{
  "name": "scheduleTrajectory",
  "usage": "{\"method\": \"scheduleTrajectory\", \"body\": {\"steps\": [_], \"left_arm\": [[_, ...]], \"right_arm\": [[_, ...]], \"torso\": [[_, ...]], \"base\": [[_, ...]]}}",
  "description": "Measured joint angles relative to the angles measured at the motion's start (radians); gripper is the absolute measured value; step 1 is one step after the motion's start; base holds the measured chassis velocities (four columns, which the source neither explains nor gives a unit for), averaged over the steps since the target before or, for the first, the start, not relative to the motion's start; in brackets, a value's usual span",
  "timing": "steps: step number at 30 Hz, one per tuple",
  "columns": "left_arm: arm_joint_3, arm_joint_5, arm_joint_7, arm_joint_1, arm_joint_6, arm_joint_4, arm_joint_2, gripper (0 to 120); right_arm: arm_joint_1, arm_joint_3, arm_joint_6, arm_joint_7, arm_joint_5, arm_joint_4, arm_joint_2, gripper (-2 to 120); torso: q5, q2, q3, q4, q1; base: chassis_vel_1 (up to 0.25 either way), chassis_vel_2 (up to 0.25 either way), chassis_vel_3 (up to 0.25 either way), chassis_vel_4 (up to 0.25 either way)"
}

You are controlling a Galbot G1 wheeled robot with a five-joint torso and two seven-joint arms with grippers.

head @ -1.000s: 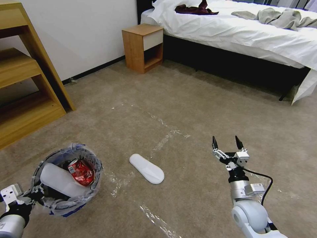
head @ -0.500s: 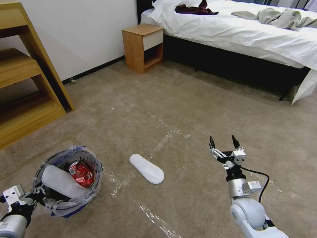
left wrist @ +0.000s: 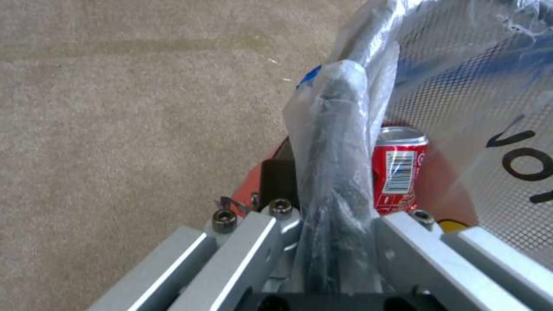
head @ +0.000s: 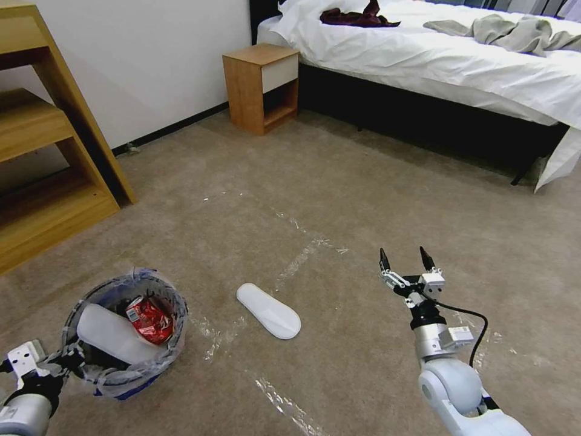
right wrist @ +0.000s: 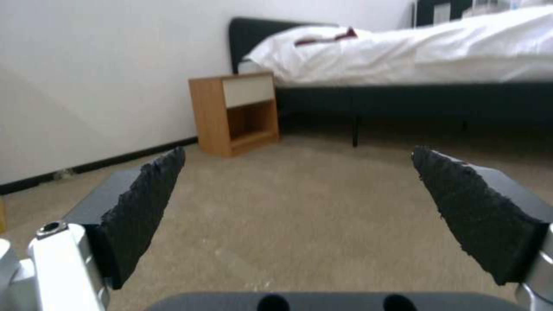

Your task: Pick up the trash bin and place the garbage on the floor into it.

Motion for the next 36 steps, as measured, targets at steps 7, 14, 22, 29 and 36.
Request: {"method": "scheduleTrajectory", "body": {"steps": [7,14,22,29,36], "left_arm": [[0.001,0.002,0.0,-0.002,-0.001,0.003,0.006,1],[0.015,0.01,-0.004,-0.01,0.001,0.018,0.011,1],[0.016,0.022,-0.007,-0.009,0.002,0.027,-0.006,1],[0.005,0.024,-0.006,-0.008,-0.001,0.03,-0.029,1],[-0.007,0.025,-0.003,-0.01,-0.011,0.03,-0.055,1]], "right_arm": [[0.106,-0.097,-0.187,0.113,0.204,0.027,-0.098,100],[0.282,-0.289,-0.511,0.324,0.607,0.084,-0.171,100],[0.519,-0.593,-0.748,0.483,0.827,0.015,-0.155,100],[0.749,-0.879,-0.874,0.483,0.911,-0.088,-0.128,100],[0.891,-1.077,-0.997,0.427,0.898,-0.189,-0.069,100]], "torso": [[0.0,0.0,0.0,0.0002,0.0],[-0.0002,0.0,0.0,0.0002,0.0],[-0.0002,0.0,0.0,0.0001,0.0],[-0.0003,0.0,0.0,0.0,0.0],[-0.0003,0.0,0.0,0.0002,0.0]], "base": [[0.0,0.0,0.0,0.0],[0.0,0.0,0.0,0.0],[0.0,0.0,0.0,0.0],[0.0,0.0,0.0,0.0],[0.0,0.0,0.0,0.0]]}}
